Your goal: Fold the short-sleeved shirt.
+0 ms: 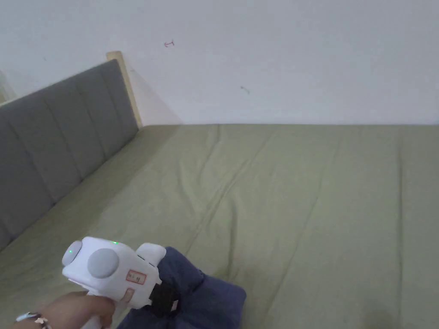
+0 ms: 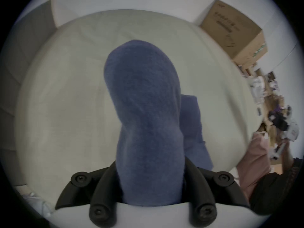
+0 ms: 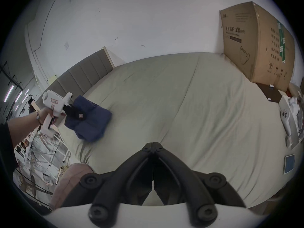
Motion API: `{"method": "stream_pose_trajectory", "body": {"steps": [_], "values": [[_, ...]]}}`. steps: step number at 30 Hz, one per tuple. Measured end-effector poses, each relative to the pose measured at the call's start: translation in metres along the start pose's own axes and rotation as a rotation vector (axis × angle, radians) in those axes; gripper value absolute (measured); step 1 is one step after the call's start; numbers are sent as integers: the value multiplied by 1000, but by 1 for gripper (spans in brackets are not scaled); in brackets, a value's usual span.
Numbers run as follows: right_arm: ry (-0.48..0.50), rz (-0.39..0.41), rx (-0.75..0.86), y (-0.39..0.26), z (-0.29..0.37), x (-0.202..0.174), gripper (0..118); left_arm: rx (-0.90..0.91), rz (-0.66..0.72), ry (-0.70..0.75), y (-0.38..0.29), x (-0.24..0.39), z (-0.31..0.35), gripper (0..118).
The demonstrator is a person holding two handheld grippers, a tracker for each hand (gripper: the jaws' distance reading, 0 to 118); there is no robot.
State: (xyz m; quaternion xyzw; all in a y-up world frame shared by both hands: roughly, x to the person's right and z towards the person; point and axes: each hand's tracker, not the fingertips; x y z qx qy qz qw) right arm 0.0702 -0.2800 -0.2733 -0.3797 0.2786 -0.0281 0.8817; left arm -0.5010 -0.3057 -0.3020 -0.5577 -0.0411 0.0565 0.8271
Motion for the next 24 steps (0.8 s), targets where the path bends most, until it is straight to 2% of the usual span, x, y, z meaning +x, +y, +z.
{"method": "stream_pose_trajectory", "body": {"steps": [6, 8, 9, 10, 11, 12, 13, 14, 17, 22, 23, 24], "values": [[-27, -19, -34, 0, -5, 0, 0, -86, -71, 428, 5, -52, -2, 20], [-32, -24, -40, 1, -7, -1, 0, -83, -50, 492, 3, -68, -4, 20], [-32, -27, -41, 2, -8, -1, 0, -73, -47, 467, 0, -74, 0, 21], [-31, -29, -41, 3, -8, -1, 0, -41, -45, 442, -3, -80, 7, 32], [-29, -30, -40, 3, -8, -1, 0, -18, -25, 427, -5, -84, 15, 50], [-28, -30, -39, 5, -7, -3, 0, 15, 18, 409, -6, -89, 25, 79], [-26, -29, -37, 7, -6, -3, 0, 55, 37, 377, -7, -90, 37, 114], [-24, -27, -35, 9, -6, -3, 0, 91, 25, 346, -9, -90, 49, 118], [-20, -15, -19, 14, -3, -4, 0, 198, 28, 346, -8, -80, 87, 115], [-4, -16, 39, 26, 10, -5, 0, 392, 56, 208, -23, -10, 123, 115], [-2, -13, 54, 29, 14, -6, 0, 420, 57, 169, -30, 13, 123, 111], [-3, -7, 70, 31, 17, -6, 0, 454, 54, 147, -35, 35, 125, 102]]}}
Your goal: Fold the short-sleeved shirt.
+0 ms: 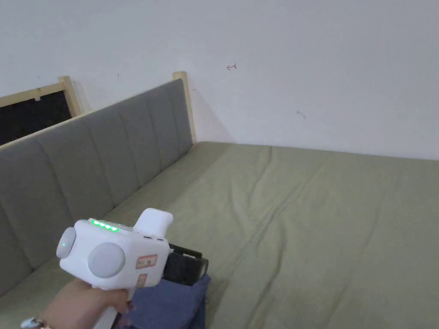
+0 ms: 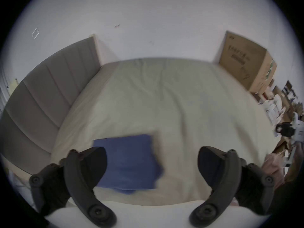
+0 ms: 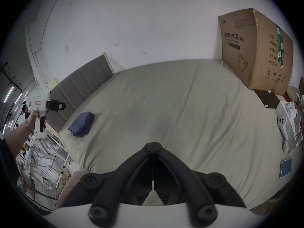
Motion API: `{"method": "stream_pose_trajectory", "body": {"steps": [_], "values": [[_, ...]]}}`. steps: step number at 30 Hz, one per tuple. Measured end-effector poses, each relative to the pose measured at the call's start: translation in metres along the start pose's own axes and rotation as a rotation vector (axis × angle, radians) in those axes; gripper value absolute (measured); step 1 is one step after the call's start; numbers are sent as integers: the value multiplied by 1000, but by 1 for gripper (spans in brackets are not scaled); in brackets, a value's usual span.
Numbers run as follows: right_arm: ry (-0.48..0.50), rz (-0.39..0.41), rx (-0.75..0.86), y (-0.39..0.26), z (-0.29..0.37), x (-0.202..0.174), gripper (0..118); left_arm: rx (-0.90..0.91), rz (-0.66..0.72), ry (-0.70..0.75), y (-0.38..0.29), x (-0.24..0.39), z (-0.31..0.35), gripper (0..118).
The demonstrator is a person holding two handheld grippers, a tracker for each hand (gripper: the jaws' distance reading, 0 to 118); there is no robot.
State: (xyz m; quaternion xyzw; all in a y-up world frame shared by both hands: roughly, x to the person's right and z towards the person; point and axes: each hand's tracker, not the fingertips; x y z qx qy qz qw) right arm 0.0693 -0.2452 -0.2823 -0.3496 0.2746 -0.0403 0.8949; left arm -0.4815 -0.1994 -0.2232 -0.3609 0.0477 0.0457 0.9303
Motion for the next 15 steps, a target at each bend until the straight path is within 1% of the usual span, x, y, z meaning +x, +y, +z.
{"method": "stream_pose_trajectory", "body": {"steps": [3, 4, 6, 7, 9, 12, 15], "values": [[-4, 33, 77, 7, 12, -2, 0, 156, 8, -52, -18, 75, 17, 5], [-11, 36, 115, 8, 18, -3, 0, 213, 24, -84, -23, 98, 23, 1], [-7, 21, 197, 10, 29, -3, 0, 396, 30, -73, -32, 140, 37, 1], [-13, 15, 240, 12, 36, -4, 0, 447, 5, -86, -35, 162, 41, 1], [-34, 49, 380, 16, 57, -6, 0, 585, -26, -51, -36, 208, 57, 1], [-134, 137, 584, 21, 87, -12, 0, 707, 56, -89, -29, 249, 77, 1], [-196, 142, 746, 22, 110, -14, 0, 778, 42, 23, -25, 281, 86, 1]]}}
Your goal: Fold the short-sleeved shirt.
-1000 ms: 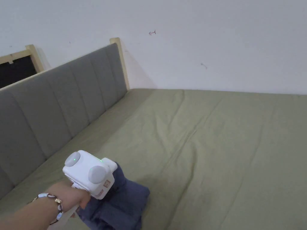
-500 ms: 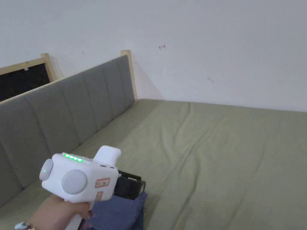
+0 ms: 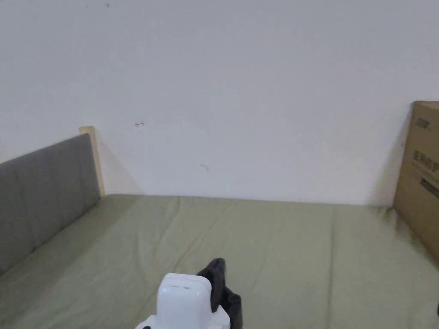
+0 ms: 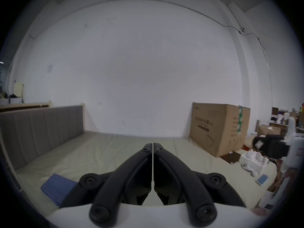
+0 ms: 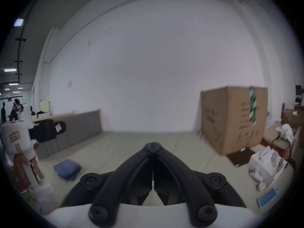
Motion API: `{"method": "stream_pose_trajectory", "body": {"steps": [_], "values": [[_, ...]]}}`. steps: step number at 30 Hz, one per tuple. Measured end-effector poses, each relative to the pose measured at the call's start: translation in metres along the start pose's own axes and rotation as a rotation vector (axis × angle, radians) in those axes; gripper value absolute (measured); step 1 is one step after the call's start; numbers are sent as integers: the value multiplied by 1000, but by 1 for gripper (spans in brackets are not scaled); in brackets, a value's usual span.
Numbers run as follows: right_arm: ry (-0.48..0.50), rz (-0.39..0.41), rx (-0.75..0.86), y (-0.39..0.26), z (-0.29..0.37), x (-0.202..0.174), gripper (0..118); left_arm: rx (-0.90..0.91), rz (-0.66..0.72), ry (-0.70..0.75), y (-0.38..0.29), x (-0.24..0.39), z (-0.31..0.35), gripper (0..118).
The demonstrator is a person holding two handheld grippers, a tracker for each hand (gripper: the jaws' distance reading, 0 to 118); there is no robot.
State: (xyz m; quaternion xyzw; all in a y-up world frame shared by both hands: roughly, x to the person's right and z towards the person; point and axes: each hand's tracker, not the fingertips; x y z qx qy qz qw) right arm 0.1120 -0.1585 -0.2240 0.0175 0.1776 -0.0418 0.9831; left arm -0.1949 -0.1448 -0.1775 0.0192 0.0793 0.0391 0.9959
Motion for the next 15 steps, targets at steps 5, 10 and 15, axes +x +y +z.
{"method": "stream_pose_trajectory", "body": {"steps": [5, 10, 15], "values": [[-81, 0, 46, 6, 8, 8, 0, 22, -25, 12, -2, 23, 13, 1], [-77, 26, 38, 3, 12, 12, 0, 24, -95, 49, -7, 26, 23, 1], [-93, 50, 54, 1, 10, 8, 25, 24, -81, 75, -4, 20, 26, 9]]}}
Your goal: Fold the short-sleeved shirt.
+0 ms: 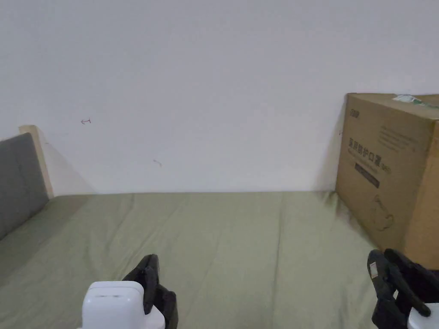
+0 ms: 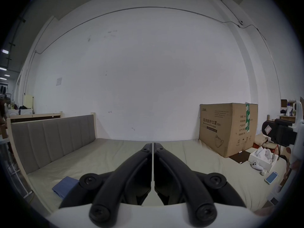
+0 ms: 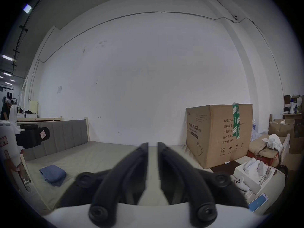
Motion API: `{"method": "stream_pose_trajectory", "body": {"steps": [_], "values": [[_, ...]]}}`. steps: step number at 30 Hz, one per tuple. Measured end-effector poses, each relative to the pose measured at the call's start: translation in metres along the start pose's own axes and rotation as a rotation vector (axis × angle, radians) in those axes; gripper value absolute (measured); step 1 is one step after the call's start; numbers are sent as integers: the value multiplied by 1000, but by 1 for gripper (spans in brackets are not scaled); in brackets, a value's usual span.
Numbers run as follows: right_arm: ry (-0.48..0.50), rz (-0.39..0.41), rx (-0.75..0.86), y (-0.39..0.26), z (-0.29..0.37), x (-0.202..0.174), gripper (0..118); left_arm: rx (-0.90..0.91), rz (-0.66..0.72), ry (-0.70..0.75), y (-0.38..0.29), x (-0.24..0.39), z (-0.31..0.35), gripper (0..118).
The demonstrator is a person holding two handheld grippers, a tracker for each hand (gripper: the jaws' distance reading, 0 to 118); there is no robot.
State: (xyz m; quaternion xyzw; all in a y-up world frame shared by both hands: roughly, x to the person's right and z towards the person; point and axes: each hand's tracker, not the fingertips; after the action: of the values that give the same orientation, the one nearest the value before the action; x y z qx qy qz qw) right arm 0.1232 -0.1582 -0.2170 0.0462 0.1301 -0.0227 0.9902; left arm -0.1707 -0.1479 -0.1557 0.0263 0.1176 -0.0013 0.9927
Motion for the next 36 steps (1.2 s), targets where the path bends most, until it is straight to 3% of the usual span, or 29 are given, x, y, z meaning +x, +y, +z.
{"method": "stream_pose_trajectory", "body": {"steps": [3, 4, 5, 6, 20, 36], "values": [[3, -24, -2, 1, -2, -3, 94, 4, 24, -15, 1, -7, 0, 66], [7, -30, -7, 1, -4, -4, 115, -7, 25, -29, 2, -8, -1, 94], [7, -30, -8, 1, -3, -5, 118, -19, 13, -34, 3, -7, -1, 111], [-10, -17, -10, 0, -2, -8, 118, -26, 1, -33, 3, -7, -2, 118], [-10, 39, 12, 8, 5, -14, 118, 24, 22, -43, 0, -12, 9, 118], [21, 40, -27, -1, 4, -23, 118, -48, 21, -67, -2, -16, -3, 118]]}}
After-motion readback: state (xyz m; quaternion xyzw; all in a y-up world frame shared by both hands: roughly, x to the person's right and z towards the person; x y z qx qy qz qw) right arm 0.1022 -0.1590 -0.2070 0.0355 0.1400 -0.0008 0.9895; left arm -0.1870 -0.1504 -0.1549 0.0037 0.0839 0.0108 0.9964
